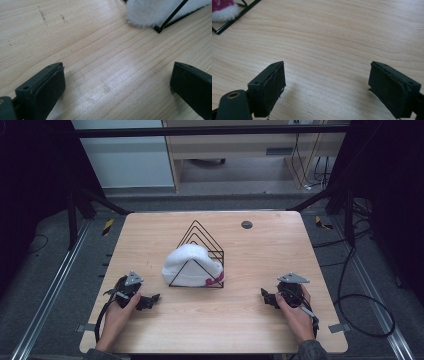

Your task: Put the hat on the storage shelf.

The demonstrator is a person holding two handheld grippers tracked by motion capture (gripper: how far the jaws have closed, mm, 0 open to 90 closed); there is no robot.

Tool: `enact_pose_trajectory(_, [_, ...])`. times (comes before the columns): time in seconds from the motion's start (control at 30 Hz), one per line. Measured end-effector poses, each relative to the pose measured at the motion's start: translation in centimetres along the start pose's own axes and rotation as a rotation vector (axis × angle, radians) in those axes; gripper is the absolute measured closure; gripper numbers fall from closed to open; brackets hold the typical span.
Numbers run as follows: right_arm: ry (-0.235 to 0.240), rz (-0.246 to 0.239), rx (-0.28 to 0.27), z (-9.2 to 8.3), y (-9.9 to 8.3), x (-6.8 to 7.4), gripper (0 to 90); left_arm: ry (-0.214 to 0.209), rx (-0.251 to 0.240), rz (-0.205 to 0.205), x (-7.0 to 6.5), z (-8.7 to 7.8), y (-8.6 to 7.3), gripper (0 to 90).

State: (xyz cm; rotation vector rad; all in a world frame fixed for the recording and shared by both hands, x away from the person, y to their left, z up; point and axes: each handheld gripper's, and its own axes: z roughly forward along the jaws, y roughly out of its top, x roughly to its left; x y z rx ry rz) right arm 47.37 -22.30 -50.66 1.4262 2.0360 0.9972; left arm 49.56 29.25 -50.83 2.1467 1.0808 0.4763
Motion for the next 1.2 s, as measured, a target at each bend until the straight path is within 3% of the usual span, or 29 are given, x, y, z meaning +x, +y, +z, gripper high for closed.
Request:
enact_pose_trajectory(0.53, [-0.017, 0.033, 0.028, 1.1, 0.4, -0.3, 13.4, -0.001, -0.001, 0.000, 0.0, 0.0, 0.0, 0.0])
enact_pose_trajectory(0.63, [-0.032, 0.020, 0.028, 1.3, 0.4, -0.3, 13.1, -0.001, -0.002, -0.001, 0.0, 0.0, 0.0, 0.0])
enact_pose_trajectory(0.67, [-0.030, 0.028, 0.032, 1.2, 0.5, -0.2, 13.0, -0.002, -0.001, 0.000, 0.0, 0.0, 0.0, 0.0])
enact_pose_trajectory(0.77, [-0.055, -0.009, 0.046, 1.4, 0.5, 0.3, 12.1, -0.001, 0.001, 0.002, 0.0, 0.0, 0.0, 0.0])
enact_pose_trajectory(1.2, [-0.071, 0.020, 0.046, 1.0, 0.1, 0.9, 11.4, -0.001, 0.002, 0.005, 0.0, 0.0, 0.0, 0.0])
